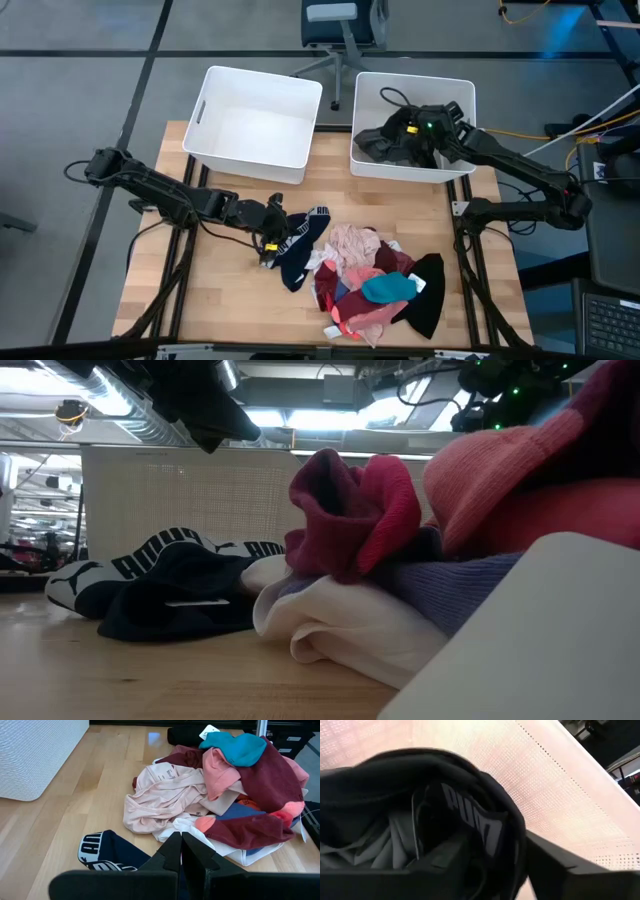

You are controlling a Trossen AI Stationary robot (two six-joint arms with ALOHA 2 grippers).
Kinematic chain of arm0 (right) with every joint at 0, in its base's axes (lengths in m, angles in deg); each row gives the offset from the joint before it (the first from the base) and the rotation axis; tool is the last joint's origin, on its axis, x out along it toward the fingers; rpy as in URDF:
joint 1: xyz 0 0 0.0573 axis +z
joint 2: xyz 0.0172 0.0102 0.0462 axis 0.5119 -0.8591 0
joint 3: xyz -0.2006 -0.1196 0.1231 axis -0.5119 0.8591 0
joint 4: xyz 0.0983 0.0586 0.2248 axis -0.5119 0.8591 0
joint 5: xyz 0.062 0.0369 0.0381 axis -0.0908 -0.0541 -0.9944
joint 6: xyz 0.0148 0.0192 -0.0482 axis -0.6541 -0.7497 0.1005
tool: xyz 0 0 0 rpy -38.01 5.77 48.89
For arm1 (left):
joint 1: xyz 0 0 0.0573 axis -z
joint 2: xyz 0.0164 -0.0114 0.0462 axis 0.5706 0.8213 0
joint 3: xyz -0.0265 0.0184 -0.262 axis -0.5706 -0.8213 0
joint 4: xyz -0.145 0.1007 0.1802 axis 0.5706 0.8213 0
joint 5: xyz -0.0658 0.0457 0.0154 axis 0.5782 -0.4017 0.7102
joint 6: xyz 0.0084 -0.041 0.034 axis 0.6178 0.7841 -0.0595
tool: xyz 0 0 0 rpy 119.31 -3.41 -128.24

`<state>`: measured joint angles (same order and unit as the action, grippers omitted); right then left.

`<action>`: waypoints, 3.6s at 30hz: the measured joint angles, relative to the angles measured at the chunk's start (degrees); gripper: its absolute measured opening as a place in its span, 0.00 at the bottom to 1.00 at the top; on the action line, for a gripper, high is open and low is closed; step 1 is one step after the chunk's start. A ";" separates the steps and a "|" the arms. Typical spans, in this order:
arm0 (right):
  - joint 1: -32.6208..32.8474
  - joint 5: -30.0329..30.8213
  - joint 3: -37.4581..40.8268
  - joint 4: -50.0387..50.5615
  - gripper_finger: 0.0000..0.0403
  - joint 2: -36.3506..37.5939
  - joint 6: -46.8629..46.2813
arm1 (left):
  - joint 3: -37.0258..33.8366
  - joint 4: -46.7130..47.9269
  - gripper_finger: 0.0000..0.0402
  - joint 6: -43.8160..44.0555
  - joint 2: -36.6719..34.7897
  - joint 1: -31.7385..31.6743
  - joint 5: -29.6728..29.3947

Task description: Sort clothes

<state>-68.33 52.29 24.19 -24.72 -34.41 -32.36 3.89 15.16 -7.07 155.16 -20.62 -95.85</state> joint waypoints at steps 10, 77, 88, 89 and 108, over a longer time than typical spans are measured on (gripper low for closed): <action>4.81 -4.21 -13.01 22.58 0.77 0.32 -7.93 | 0.00 0.00 0.01 0.02 0.00 -0.02 -0.02; 83.65 -29.57 16.33 16.46 0.48 -16.57 -86.29 | -0.02 -1.28 0.01 -1.71 0.00 -0.02 -2.01; 83.62 -28.78 16.37 18.03 0.03 -18.06 -80.72 | -0.02 -1.27 0.01 -1.75 0.00 -0.02 -2.01; 83.60 -28.81 16.30 18.44 0.05 -18.06 -80.71 | -0.02 -1.27 0.01 -1.75 0.00 -0.02 -2.01; 83.62 -9.03 -7.43 56.75 0.02 -15.57 -78.67 | -0.02 -1.25 0.01 -2.17 0.00 -0.02 -2.01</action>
<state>15.30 43.27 16.76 32.03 -49.97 -111.02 3.87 13.92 -9.24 155.16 -20.64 -97.86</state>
